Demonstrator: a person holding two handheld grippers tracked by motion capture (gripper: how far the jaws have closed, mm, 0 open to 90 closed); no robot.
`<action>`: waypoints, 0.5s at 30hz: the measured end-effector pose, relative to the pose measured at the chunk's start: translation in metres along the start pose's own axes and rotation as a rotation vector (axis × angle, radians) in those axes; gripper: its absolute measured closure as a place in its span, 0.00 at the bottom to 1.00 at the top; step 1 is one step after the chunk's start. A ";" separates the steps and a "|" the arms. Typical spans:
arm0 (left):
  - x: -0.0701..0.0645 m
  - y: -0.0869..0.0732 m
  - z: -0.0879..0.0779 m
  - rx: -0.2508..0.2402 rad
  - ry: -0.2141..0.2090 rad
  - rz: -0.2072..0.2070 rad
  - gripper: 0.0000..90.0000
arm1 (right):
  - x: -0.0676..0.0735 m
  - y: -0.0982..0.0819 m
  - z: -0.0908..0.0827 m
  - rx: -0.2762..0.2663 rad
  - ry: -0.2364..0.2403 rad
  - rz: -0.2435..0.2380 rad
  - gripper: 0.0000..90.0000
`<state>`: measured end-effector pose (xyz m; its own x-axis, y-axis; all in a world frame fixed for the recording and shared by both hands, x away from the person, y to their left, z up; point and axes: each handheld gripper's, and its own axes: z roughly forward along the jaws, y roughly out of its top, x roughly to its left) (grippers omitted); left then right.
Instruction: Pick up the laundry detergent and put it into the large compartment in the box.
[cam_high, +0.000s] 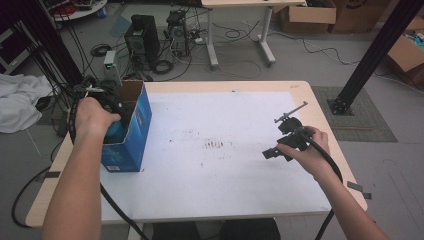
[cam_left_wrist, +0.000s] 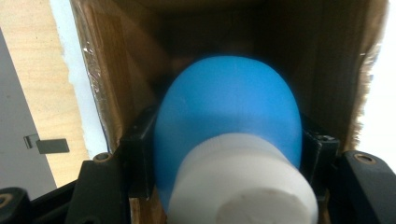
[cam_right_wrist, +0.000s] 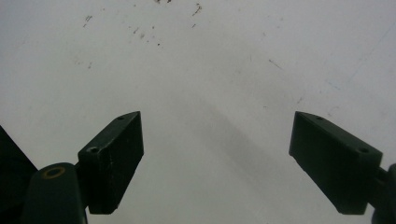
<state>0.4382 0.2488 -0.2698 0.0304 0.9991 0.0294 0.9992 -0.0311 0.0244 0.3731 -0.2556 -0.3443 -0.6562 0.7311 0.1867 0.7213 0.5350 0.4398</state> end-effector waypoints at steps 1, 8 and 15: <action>0.000 0.000 0.001 0.003 -0.002 -0.004 0.42 | 0.000 0.000 0.000 0.000 0.000 0.000 0.20; 0.001 -0.001 0.007 -0.005 -0.004 -0.006 0.42 | 0.000 0.001 0.000 -0.001 0.001 -0.003 0.20; -0.002 -0.001 0.008 -0.003 0.002 0.004 0.42 | 0.001 0.001 0.002 0.002 0.003 -0.003 0.20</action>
<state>0.4377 0.2471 -0.2779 0.0345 0.9989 0.0314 0.9990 -0.0353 0.0271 0.3740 -0.2538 -0.3450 -0.6592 0.7281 0.1879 0.7195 0.5381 0.4391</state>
